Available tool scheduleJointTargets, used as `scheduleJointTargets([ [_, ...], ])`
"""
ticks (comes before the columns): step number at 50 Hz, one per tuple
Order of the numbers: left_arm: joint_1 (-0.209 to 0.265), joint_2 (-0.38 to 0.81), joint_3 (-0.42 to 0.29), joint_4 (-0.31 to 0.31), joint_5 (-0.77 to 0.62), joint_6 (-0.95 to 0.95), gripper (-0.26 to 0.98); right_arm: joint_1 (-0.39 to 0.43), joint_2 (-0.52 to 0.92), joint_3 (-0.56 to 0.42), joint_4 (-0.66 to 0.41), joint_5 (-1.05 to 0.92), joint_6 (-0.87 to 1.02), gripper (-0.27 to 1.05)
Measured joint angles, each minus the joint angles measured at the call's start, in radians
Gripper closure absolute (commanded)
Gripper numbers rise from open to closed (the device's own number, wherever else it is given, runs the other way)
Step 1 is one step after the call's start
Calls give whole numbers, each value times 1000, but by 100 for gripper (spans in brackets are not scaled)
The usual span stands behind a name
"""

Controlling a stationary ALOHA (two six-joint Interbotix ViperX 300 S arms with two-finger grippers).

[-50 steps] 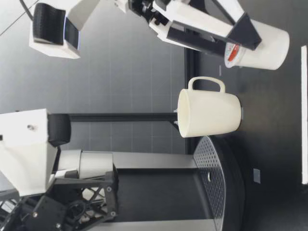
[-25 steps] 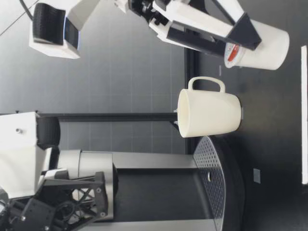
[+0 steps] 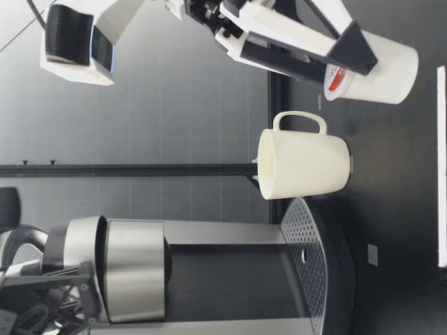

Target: Place the coffee capsule inside the capsule container, then place the cup onto the center of the cup tray.

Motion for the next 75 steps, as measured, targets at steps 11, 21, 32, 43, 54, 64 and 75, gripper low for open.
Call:
scheduleJointTargets([
  [11,28,-48,0,2,-32,-11,61,0,0,-2,2,0,0,30],
  [21,55,-91,0,2,-61,-51,61,-2,0,0,3,0,0,30],
  [32,86,-169,21,-3,-127,-176,61,0,0,-2,8,0,3,30],
  [43,135,-275,63,-61,-244,-307,61,-2,0,-2,9,0,3,30],
  [54,215,-393,129,-106,-431,-468,61,0,0,0,11,0,9,30],
  [64,273,-486,193,-109,-534,-572,61,-2,-2,0,12,-2,9,30],
  [75,330,-525,215,-109,-589,-597,61,0,-12,-2,14,-6,9,30],
])
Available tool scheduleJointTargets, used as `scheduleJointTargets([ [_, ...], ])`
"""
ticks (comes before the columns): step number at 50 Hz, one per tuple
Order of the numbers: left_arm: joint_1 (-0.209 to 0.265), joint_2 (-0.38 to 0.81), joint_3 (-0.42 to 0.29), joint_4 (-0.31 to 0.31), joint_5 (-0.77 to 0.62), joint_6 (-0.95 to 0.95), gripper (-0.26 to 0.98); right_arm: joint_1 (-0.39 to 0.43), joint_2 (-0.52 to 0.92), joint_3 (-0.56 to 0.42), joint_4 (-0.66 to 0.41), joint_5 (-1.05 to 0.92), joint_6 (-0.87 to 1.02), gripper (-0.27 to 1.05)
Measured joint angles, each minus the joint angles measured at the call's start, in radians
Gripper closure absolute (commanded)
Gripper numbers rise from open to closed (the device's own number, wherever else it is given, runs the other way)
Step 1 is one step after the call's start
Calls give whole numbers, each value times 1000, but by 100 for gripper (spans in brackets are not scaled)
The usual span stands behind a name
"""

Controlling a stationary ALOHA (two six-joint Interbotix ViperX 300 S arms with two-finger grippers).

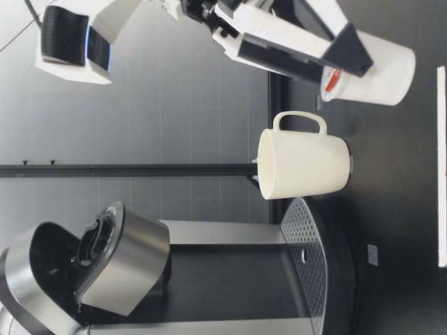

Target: Place the coffee capsule inside the capsule container, then place the cup onto the center of the cup tray.

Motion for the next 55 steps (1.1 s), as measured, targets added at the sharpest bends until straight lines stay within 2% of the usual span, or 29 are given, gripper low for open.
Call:
scheduleJointTargets([
  [14,23,-17,2,-2,-61,-26,61,-2,-61,5,0,-95,0,30],
  [22,29,-106,23,0,-298,-132,61,-12,-107,9,0,-218,-5,30],
  [27,28,-176,52,0,-397,-199,61,-60,-146,9,-2,-250,2,30],
  [38,28,-324,143,2,-514,-295,61,-189,-213,-35,-8,-314,-31,30],
  [46,28,-342,176,2,-534,-305,61,-267,-216,-107,-15,-341,-81,30],
  [55,26,-339,183,0,-535,-305,61,-308,-173,-199,-18,-342,-181,30],
])
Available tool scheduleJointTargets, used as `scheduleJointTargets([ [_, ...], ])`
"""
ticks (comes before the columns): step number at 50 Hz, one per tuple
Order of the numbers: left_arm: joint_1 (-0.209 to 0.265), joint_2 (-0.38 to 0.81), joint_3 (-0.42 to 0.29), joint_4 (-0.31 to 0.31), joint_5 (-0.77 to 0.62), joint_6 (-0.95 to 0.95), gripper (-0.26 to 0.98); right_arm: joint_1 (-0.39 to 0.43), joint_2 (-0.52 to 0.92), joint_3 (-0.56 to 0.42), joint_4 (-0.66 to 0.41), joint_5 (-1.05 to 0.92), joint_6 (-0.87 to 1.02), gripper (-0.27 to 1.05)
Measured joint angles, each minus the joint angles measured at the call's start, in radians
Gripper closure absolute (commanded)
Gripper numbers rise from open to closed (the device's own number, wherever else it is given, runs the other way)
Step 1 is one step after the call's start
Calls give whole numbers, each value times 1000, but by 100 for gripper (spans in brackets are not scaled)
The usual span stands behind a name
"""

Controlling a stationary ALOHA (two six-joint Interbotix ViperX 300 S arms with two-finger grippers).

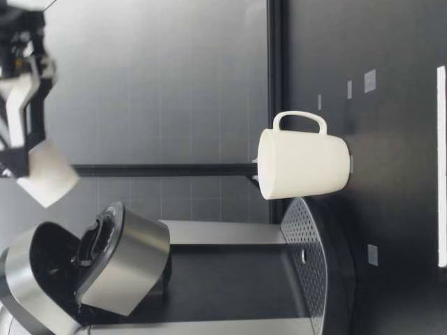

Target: Place the coffee capsule inside the capsule container, then place the cup onto the center of the cup tray.

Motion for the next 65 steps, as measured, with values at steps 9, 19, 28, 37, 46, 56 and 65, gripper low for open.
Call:
scheduleJointTargets([
  [9,2,-2,0,0,-2,0,61,-28,54,-75,0,0,-66,30],
  [19,2,0,0,0,5,0,61,-58,98,-138,0,41,-106,30],
  [28,2,0,0,2,6,2,61,-72,127,-192,0,104,-135,30],
  [37,2,0,2,0,6,2,61,-77,156,-219,-2,109,-155,30],
  [46,2,0,3,0,6,3,61,-78,183,-232,-2,110,-156,30],
  [56,2,0,3,0,6,3,61,-84,210,-245,-2,109,-156,30],
  [65,2,2,3,0,6,3,61,-92,229,-259,-2,114,-158,30],
])
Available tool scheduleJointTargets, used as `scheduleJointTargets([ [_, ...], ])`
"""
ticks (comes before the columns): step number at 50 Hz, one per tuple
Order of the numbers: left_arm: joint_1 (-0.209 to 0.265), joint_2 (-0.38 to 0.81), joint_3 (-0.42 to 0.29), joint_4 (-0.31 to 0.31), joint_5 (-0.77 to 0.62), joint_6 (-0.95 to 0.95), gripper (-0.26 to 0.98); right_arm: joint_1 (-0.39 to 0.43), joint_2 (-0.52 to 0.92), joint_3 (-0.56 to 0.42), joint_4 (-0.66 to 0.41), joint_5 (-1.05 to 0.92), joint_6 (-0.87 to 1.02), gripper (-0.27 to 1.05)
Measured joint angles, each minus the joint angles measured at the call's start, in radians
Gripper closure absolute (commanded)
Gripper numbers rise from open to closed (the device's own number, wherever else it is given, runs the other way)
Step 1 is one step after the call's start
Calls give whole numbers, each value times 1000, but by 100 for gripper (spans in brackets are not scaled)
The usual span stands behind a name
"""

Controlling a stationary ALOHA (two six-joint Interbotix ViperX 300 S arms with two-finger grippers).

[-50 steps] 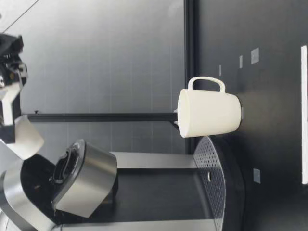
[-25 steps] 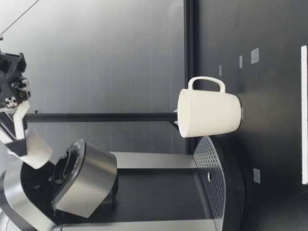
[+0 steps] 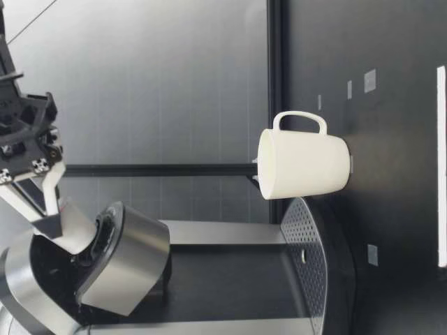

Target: Place the coffee capsule inside the capsule container, then place the cup onto the center of the cup tray.

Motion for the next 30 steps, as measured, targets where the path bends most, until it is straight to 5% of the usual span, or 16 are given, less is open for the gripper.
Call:
scheduleJointTargets([
  [30,0,0,3,0,0,2,61,-2,25,-25,-12,29,0,30],
])
